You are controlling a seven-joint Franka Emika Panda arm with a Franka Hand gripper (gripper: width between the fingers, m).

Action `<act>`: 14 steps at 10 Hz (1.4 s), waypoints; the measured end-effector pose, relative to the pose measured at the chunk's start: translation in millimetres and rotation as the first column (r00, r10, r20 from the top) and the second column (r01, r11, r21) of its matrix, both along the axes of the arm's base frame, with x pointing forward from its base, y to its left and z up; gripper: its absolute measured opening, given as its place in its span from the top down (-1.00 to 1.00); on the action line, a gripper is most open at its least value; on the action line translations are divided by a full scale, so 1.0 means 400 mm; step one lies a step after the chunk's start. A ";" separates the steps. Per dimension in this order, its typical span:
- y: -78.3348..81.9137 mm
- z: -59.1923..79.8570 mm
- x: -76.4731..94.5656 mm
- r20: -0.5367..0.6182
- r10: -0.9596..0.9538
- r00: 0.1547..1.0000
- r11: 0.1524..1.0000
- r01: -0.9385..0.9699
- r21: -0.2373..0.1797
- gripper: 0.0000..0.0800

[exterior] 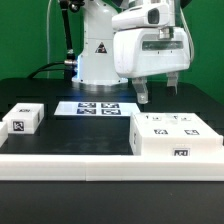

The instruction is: Assemble cabinet

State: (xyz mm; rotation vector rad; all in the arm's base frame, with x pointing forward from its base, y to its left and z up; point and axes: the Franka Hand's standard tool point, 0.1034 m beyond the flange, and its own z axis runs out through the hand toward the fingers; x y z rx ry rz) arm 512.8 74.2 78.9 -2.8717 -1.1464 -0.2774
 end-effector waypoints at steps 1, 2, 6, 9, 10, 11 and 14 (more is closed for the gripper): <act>-0.018 -0.008 -0.001 -0.019 -0.101 0.995 0.994 0.102 0.027 -0.99; -0.027 -0.016 -0.004 -0.034 -0.174 0.984 0.983 0.176 0.047 -0.99; -0.007 -0.012 -0.008 -0.078 -0.425 0.902 0.899 0.431 0.077 -0.99; 0.038 -0.031 -0.048 -0.129 -0.663 0.737 0.733 0.674 0.087 -0.99; 0.033 -0.041 -0.053 -0.135 -0.699 0.702 0.696 0.712 0.096 -0.99; 0.037 -0.038 -0.051 -0.143 -0.719 0.680 0.673 0.732 0.100 -0.99; 0.044 -0.047 -0.057 -0.155 -0.734 0.661 0.654 0.750 0.097 -0.99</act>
Offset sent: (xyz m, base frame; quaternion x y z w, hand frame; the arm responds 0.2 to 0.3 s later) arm 0.0000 0.0000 0.0000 0.0000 0.0000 0.1938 0.9810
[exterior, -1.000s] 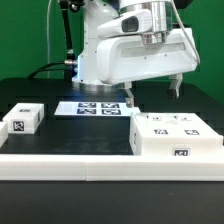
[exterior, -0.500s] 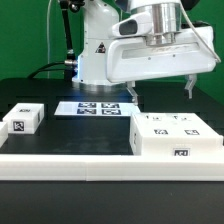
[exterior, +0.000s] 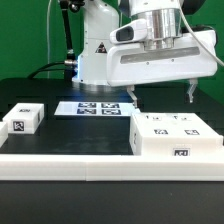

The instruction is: Assemble cabinet

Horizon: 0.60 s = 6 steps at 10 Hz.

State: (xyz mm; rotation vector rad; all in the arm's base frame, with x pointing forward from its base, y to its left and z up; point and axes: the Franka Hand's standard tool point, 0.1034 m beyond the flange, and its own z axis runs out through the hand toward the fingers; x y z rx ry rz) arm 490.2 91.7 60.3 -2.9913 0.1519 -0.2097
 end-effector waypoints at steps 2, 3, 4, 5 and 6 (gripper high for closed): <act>0.018 -0.013 -0.013 0.009 0.030 1.000 0.999 -0.030 -0.030 -0.99; 0.024 -0.022 -0.017 0.011 0.041 0.999 0.998 -0.040 -0.043 -0.99; 0.024 -0.028 -0.014 0.023 0.046 0.999 0.998 -0.044 -0.053 -0.99; 0.005 -0.039 -0.006 0.048 0.067 0.997 0.996 -0.064 -0.063 -0.99; -0.028 -0.053 -0.003 0.052 0.094 0.994 0.993 -0.090 -0.074 -0.99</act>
Offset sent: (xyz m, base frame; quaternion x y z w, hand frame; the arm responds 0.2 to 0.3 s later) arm 0.0030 -0.0155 -0.0133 -0.0825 0.0454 0.0045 0.9955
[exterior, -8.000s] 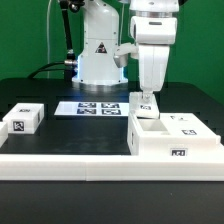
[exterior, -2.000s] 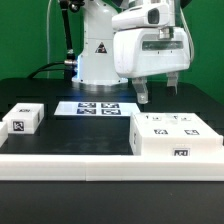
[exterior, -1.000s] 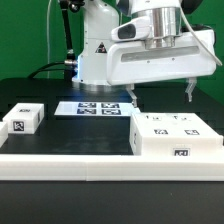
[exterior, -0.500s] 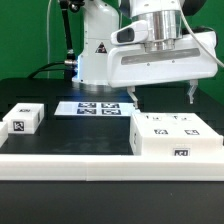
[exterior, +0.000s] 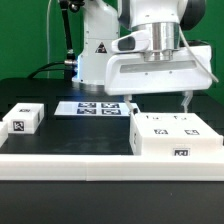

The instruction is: Assemble cabinet

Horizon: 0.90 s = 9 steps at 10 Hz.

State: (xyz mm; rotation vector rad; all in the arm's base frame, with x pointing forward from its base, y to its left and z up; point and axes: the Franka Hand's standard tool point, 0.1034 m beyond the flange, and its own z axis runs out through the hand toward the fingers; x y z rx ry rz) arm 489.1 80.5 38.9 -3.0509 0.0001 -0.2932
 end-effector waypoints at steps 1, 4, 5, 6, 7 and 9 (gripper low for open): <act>0.011 0.003 0.000 0.000 -0.001 1.000 1.000 0.001 0.003 -0.99; 0.012 -0.002 -0.003 -0.003 0.007 1.000 1.000 -0.007 0.001 -0.99; 0.014 -0.025 -0.011 -0.011 -0.002 1.000 1.000 0.002 0.002 -0.99; 0.028 -0.050 -0.015 -0.022 -0.006 1.000 1.000 0.006 0.002 -0.99; 0.033 -0.066 -0.013 -0.023 -0.003 1.000 1.000 0.003 -0.001 -0.99; 0.022 -0.079 -0.012 -0.018 0.003 1.000 1.000 -0.003 -0.005 -0.99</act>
Offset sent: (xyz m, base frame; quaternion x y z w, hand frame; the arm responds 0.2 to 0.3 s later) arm 0.0000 0.0000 0.0000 0.0000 0.0000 0.0000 1.0000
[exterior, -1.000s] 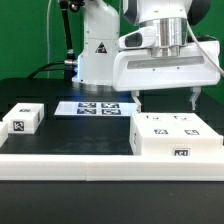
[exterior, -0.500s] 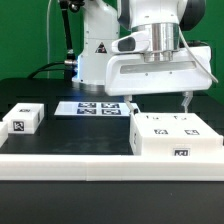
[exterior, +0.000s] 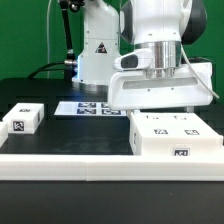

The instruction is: Assemble cabinet

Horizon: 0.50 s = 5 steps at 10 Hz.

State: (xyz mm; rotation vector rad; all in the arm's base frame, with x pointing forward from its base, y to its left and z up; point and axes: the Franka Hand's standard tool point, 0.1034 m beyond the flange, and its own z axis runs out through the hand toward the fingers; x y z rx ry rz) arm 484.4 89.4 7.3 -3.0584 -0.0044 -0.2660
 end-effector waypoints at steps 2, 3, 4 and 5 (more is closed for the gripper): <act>0.002 0.000 0.000 0.000 0.005 1.000 1.000 -0.005 -0.001 -0.99; 0.002 0.000 0.000 0.000 0.008 1.000 1.000 -0.008 -0.001 -0.99; 0.002 0.000 0.000 0.001 0.009 1.000 1.000 -0.009 -0.001 -0.99; 0.005 -0.001 0.001 0.001 0.011 1.000 1.000 -0.011 -0.001 -0.99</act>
Offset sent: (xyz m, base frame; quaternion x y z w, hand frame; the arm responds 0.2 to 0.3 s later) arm 0.0000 0.0000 0.0000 0.0000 0.0000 0.0000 1.0000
